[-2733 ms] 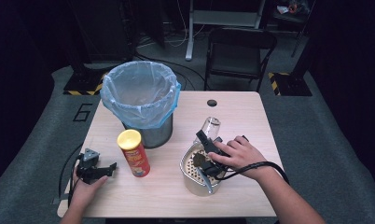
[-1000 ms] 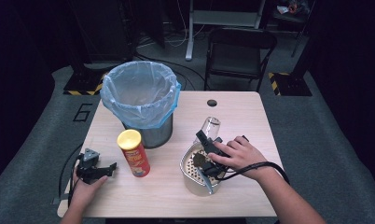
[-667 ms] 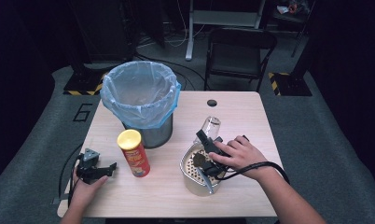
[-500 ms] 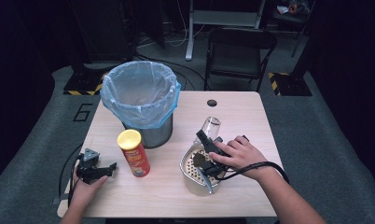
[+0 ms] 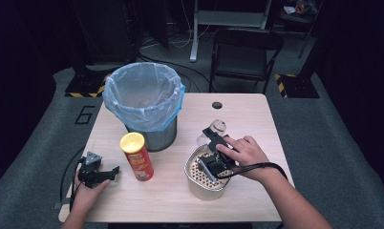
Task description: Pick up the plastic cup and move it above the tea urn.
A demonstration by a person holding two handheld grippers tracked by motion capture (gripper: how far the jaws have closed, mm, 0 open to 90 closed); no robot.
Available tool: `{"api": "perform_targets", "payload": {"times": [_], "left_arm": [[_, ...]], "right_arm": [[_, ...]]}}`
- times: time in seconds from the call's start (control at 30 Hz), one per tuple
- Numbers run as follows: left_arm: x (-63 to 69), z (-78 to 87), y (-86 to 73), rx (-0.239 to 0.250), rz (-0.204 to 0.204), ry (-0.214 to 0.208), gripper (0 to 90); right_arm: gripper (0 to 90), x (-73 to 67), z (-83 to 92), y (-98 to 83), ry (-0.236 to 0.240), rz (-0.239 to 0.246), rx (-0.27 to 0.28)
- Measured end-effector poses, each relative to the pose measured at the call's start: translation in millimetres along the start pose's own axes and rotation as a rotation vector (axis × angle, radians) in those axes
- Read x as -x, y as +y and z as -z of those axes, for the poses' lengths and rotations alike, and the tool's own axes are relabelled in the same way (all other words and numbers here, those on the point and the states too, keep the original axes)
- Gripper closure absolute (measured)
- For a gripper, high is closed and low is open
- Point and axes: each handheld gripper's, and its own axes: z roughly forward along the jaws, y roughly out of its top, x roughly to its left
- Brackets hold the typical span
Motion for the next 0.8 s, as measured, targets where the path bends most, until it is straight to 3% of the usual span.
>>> {"api": "perform_targets", "payload": {"times": [0.1,0.17,0.27,0.37,0.43,0.47,0.57,0.67,0.7,0.77,0.8], "left_arm": [[0.0,0.0,0.0,0.000,0.000,0.000,13.3],[0.0,0.0,0.0,0.001,0.001,0.000,13.3],[0.0,0.0,0.0,0.000,0.000,0.000,13.3],[0.0,-0.1,0.0,0.001,0.000,0.000,13.3],[-0.1,0.0,0.0,0.000,0.000,0.000,13.3],[0.0,-0.1,0.0,0.001,0.001,-0.001,13.3],[0.0,0.0,0.0,-0.001,0.001,-0.001,13.3],[0.0,-0.1,0.0,0.001,0.001,0.000,13.3],[0.1,0.0,-0.1,-0.001,0.001,-0.001,13.3],[0.1,-0.5,-0.2,0.007,0.002,0.001,13.3],[0.1,-0.5,-0.2,0.007,0.004,0.001,13.3]], "right_arm": [[33.1,7.5,-3.4,-2.1,0.025,-0.144,-0.006],[33.2,12.9,-6.8,-4.1,0.030,-0.208,-0.002],[33.2,18.9,-13.1,-7.2,0.015,-0.299,-0.013],[33.2,26.3,-21.5,-11.4,0.008,-0.444,-0.032],[33.0,33.6,-27.9,-16.9,0.026,-0.586,-0.051],[33.0,38.7,-31.7,-21.9,0.044,-0.678,-0.054],[33.1,55.2,-43.2,-41.5,0.093,-1.019,-0.050],[33.0,68.6,-53.6,-62.4,0.091,-1.263,-0.045],[33.1,72.3,-56.1,-67.5,0.094,-1.340,-0.044],[33.0,79.0,-59.2,-77.4,0.125,-1.428,-0.014],[33.0,80.6,-59.2,-79.0,0.131,-1.445,0.000]]}}
